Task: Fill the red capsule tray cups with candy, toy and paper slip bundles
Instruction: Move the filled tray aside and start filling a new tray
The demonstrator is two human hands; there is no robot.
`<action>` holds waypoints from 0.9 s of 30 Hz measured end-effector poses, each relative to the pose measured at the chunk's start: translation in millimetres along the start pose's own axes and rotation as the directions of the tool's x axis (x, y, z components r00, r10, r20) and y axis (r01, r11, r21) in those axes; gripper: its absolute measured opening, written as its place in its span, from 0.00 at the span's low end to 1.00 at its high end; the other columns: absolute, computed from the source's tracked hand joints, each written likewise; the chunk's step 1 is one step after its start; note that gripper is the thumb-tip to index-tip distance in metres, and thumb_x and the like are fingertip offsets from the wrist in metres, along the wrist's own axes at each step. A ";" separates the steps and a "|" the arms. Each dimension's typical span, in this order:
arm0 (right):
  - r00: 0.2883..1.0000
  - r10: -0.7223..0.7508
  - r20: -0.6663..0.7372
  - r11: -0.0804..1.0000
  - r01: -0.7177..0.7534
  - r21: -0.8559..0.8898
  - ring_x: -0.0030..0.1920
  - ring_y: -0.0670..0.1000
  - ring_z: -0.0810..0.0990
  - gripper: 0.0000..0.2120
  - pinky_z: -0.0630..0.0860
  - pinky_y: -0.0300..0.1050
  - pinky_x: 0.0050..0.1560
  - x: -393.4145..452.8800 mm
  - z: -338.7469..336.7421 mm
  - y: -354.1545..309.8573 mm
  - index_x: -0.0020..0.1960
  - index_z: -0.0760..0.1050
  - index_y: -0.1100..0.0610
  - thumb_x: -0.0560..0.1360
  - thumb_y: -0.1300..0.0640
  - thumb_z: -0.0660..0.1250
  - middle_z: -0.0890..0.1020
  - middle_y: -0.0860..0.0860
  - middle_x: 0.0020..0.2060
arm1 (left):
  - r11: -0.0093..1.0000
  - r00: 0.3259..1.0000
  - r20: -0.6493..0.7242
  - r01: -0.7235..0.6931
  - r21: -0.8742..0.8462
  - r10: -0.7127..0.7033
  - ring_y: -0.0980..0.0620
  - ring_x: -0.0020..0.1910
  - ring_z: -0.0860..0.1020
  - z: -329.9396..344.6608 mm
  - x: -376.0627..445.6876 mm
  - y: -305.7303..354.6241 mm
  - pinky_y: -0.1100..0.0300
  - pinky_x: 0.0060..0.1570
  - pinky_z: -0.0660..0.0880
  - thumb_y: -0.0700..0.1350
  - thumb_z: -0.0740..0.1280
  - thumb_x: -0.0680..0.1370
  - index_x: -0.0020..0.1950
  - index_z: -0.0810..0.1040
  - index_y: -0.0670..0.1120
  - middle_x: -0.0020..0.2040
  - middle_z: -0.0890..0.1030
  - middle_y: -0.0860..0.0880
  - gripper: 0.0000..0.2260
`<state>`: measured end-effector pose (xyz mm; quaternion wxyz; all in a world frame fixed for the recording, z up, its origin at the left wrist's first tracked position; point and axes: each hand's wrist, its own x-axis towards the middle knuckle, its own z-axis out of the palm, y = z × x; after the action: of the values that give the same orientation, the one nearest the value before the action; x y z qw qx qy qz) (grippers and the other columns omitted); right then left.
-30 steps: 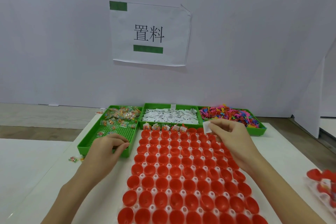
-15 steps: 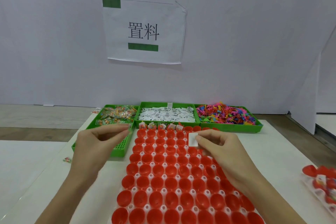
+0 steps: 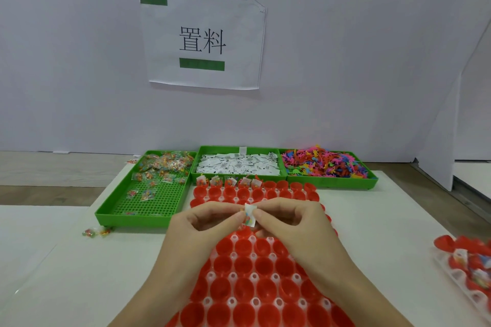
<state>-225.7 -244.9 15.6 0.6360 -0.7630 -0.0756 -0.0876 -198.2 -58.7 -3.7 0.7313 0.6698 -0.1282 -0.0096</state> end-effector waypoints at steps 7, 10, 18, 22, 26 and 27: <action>0.990 -0.087 0.110 0.975 0.108 -0.194 0.39 0.48 0.85 0.07 0.80 0.38 0.43 -0.6 -3.0 -8.9 0.52 0.87 0.49 0.80 0.57 0.71 0.87 0.47 0.42 | 0.970 0.986 0.115 -0.140 0.197 0.119 0.48 0.43 0.87 -8.8 -0.8 13.4 0.58 0.47 0.83 0.45 0.80 0.70 0.52 0.87 0.54 0.44 0.88 0.46 0.12; 0.981 -0.048 0.187 0.975 0.086 -0.202 0.38 0.50 0.86 0.08 0.83 0.43 0.45 6.0 -8.4 -14.2 0.52 0.86 0.48 0.80 0.57 0.70 0.87 0.49 0.41 | 0.960 0.985 0.117 -0.151 0.234 0.126 0.48 0.43 0.87 -11.4 -0.7 12.0 0.59 0.46 0.83 0.46 0.80 0.70 0.49 0.88 0.53 0.43 0.88 0.47 0.10; 0.981 0.085 -0.174 0.799 -0.172 -0.577 0.38 0.48 0.83 0.07 0.80 0.41 0.42 125.3 -91.1 19.2 0.53 0.85 0.60 0.80 0.64 0.67 0.87 0.53 0.42 | 0.947 0.986 0.116 -0.152 0.284 0.124 0.49 0.40 0.86 -20.3 2.2 9.0 0.58 0.45 0.83 0.50 0.79 0.69 0.45 0.87 0.52 0.40 0.87 0.47 0.07; 0.984 0.072 -0.162 0.586 -0.173 -0.792 0.41 0.48 0.80 0.07 0.74 0.35 0.41 159.7 -118.8 53.1 0.54 0.86 0.58 0.79 0.64 0.69 0.87 0.56 0.48 | 0.942 0.987 0.110 -0.147 0.301 0.119 0.49 0.41 0.86 -24.0 5.2 6.2 0.57 0.47 0.83 0.47 0.79 0.70 0.44 0.87 0.53 0.41 0.87 0.48 0.05; 0.998 0.068 -0.009 0.528 -0.044 -0.848 0.45 0.48 0.81 0.07 0.80 0.44 0.56 174.3 -114.3 68.6 0.54 0.86 0.58 0.77 0.62 0.73 0.87 0.55 0.50 | 0.942 0.988 0.102 -0.144 0.302 0.118 0.49 0.41 0.86 -29.6 7.0 6.4 0.59 0.46 0.83 0.46 0.79 0.71 0.45 0.87 0.50 0.41 0.87 0.47 0.05; 0.998 0.068 0.014 0.506 -0.022 -0.862 0.46 0.48 0.82 0.08 0.80 0.46 0.57 177.9 -111.5 70.1 0.54 0.86 0.58 0.76 0.61 0.74 0.87 0.55 0.51 | 0.942 0.988 0.104 -0.145 0.302 0.118 0.49 0.41 0.86 -30.9 7.3 6.6 0.59 0.46 0.82 0.46 0.79 0.71 0.45 0.87 0.50 0.41 0.87 0.47 0.05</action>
<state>-40.9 -366.5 8.9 0.1736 -0.9815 -0.0169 -0.0793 -186.0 -29.2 1.9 0.6106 0.7648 -0.2033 0.0313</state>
